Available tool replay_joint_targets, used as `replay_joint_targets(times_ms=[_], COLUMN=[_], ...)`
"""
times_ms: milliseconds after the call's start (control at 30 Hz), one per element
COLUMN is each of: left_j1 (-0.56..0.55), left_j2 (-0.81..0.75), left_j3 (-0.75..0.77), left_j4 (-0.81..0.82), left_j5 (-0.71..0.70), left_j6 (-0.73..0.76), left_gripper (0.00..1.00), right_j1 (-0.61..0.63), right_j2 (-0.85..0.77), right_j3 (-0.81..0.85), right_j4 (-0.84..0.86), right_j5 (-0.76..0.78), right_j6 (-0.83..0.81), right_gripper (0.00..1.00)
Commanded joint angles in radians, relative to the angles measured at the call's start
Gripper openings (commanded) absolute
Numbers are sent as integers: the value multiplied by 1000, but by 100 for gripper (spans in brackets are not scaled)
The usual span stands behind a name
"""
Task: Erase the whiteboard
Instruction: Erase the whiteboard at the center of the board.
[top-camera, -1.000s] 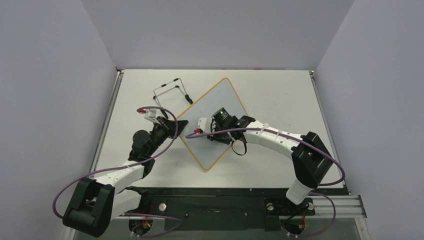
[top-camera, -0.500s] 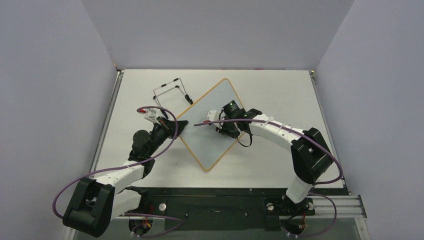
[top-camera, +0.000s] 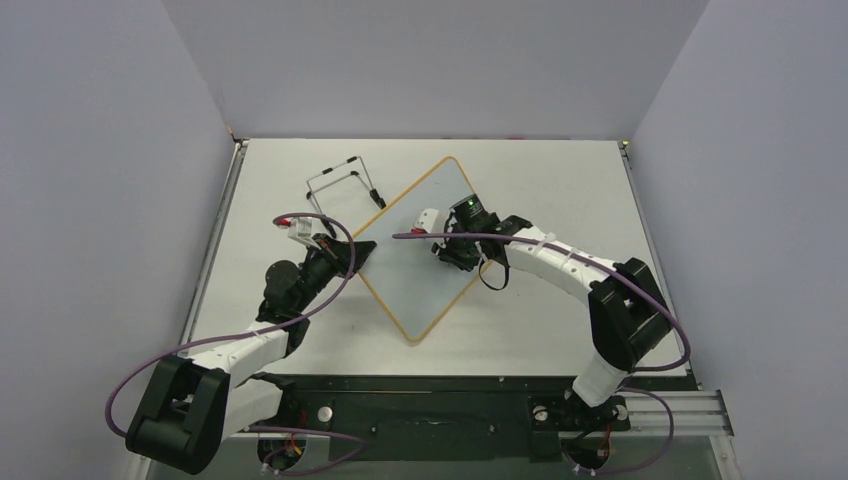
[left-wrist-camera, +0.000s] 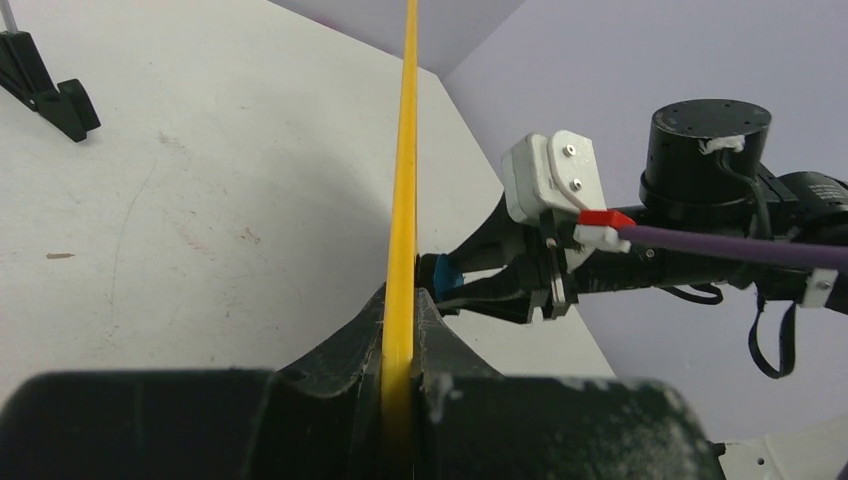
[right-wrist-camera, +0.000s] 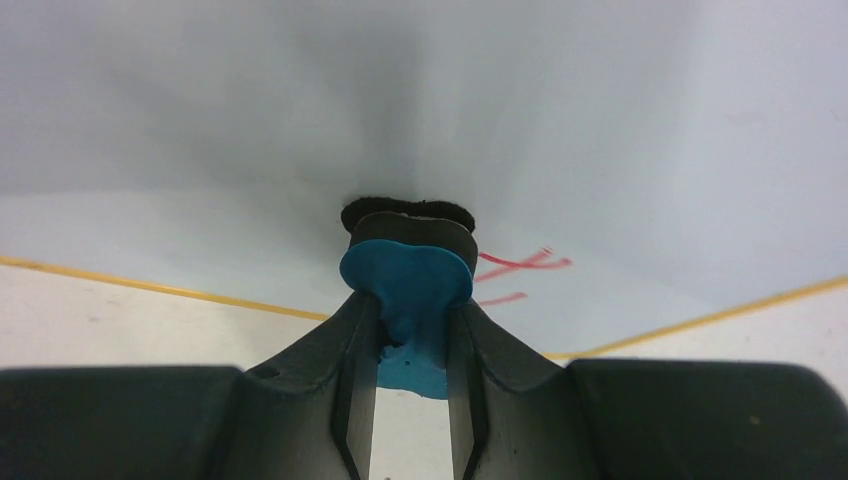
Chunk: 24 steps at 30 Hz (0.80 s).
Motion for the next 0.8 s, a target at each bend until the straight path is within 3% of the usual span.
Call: replay_joint_targets(times_ms=[0,167,367,567,767], left_j1=[-11,-11,-11,-10,-10], left_j2=[-11,-11,-14,-21,-9], left_j3=[15,17,21,16,17], left_j4=[165,164,162,154,176], left_j5=[66,65,67,67,70], left_j6=[-65,-64,-62,-61,-72], left_gripper=[0,0,0,0,0], right_j1=[-69,-57,42,-66,-105], right_j2=[23,47,13,-23,25], right_j3=[-34,-39,-18,-19,-47], right_j4=[26,-63,-49,55,5], right_j5=[51,-73,-108,-56,-29], right_j6=[-71,-173,-139,-27,-100], right_gripper=[0,0,0,0,0])
